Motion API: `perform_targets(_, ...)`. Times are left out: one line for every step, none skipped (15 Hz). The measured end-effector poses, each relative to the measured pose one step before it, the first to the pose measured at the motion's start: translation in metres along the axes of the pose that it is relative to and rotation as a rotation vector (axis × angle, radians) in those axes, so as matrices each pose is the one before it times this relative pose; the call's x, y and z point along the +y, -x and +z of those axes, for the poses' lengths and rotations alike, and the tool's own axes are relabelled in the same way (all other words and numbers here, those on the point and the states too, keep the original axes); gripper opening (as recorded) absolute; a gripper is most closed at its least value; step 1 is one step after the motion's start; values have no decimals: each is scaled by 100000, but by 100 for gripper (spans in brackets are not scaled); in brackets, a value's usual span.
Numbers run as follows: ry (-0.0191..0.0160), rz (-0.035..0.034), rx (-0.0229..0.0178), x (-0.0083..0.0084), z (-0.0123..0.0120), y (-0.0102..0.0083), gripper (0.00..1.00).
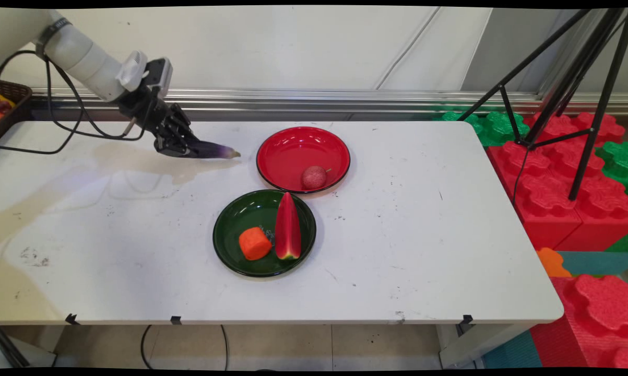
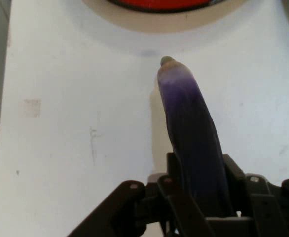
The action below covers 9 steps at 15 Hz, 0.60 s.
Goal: Place the picked object on the table
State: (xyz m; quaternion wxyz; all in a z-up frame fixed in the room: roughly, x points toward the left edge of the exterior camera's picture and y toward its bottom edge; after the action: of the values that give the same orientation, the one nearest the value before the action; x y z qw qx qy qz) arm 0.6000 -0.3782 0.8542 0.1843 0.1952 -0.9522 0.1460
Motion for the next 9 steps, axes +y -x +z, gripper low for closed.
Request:
perform_targets(247,694,-288,-146,415,228,0)
perform_targets(223,505,-238,-151,427,202,0)
perform_targets(323,440,-329,-161,571,293,0)
perform_targets(283,214,-241,-121,480,212,0)
perform_targets(476,173,-316,-115,677,284,0)
perform_targets(79,-6,-51,-80,438,197,0)
perform_targets(-52,-46,-7,-55,342,190,100)
perform_targets(-129,-40,71,-13,132,114,100)
perform_targets(-134,-7,144,-61,194,102,100)
